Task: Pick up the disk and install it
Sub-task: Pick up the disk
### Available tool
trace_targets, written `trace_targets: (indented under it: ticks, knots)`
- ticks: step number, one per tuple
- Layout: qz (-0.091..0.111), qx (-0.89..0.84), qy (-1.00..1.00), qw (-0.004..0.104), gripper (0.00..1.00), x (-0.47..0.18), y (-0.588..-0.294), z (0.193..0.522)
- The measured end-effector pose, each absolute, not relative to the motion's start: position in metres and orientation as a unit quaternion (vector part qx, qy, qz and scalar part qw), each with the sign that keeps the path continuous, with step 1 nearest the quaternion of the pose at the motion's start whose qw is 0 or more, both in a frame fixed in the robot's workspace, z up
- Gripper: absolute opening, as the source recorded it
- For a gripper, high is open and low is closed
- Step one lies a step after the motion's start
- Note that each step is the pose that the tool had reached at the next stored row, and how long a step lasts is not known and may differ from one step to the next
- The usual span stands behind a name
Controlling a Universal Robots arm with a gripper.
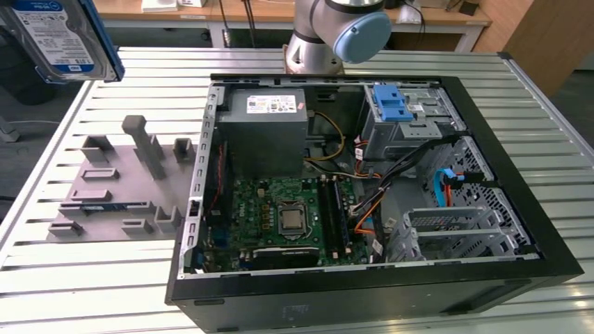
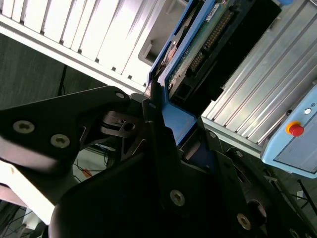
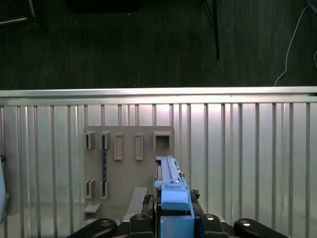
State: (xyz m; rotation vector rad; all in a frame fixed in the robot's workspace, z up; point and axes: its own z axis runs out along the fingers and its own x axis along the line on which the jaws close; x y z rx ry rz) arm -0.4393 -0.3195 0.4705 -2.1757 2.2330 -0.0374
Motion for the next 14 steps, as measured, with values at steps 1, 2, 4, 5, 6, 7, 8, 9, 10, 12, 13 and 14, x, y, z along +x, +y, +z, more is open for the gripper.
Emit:
trace_targets:
  ticks: [1, 2, 4, 5, 6, 7, 8, 9, 10, 12, 13, 14]
  knots:
    - [-0.012, -0.698, 0.716, 0.012, 0.36, -0.4394, -0.3200, 0.4704]
    - [-0.012, -0.698, 0.716, 0.012, 0.36, -0.4394, -0.3207, 0.4704]
    - [-0.012, -0.698, 0.716, 0.012, 0.36, -0.4393, -0.3225, 0.4703]
    - [-0.012, -0.698, 0.716, 0.012, 0.36, -0.4393, -0.3235, 0.4703]
    - [-0.012, -0.698, 0.716, 0.012, 0.36, -0.4393, -0.3244, 0.4703]
    - [-0.012, -0.698, 0.716, 0.012, 0.36, -0.4393, -0.3254, 0.4703]
    - [-0.012, -0.698, 0.716, 0.012, 0.36, -0.4393, -0.3262, 0.4703]
    - [-0.012, -0.698, 0.716, 0.012, 0.36, -0.4393, -0.3266, 0.4704]
    - [-0.012, -0.698, 0.716, 0.012, 0.36, -0.4393, -0.3267, 0.4707]
    - [-0.012, -0.698, 0.716, 0.012, 0.36, -0.4393, -0.3267, 0.4720]
    - [-0.012, -0.698, 0.716, 0.012, 0.36, -0.4393, -0.3268, 0.4732]
    - [-0.012, -0.698, 0.716, 0.012, 0.36, -0.4393, -0.3268, 0.4745]
